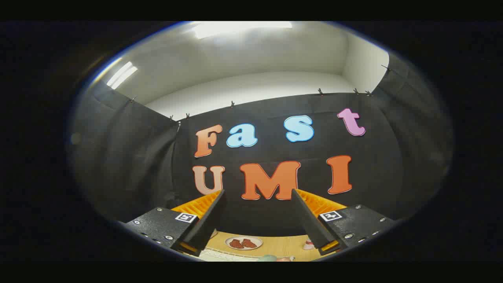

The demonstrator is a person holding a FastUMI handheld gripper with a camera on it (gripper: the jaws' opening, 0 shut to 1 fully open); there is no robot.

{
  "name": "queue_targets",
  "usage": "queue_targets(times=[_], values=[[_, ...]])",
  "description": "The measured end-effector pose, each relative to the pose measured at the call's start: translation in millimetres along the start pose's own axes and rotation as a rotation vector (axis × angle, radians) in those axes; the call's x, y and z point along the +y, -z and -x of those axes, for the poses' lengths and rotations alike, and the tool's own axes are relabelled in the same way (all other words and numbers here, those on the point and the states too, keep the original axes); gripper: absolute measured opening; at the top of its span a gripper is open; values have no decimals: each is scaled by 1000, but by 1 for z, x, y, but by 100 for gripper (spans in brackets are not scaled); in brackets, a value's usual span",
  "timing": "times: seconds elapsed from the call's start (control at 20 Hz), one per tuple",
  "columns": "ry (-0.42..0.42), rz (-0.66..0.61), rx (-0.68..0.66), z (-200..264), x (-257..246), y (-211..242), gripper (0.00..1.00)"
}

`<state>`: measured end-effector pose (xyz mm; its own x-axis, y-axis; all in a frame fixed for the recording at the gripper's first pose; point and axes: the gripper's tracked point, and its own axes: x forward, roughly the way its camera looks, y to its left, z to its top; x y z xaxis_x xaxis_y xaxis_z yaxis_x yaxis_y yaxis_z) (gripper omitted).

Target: Take the plate from the dish rack, then take the spoon from the basket and place it into the plate.

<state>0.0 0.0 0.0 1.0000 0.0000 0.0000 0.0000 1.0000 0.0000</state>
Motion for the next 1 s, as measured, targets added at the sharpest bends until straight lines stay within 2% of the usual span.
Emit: queue_targets(times=[0.45,1.0], values=[[-6,28,-11,12,-5,-12,97],[-38,57,49,27,-3,8,98]])
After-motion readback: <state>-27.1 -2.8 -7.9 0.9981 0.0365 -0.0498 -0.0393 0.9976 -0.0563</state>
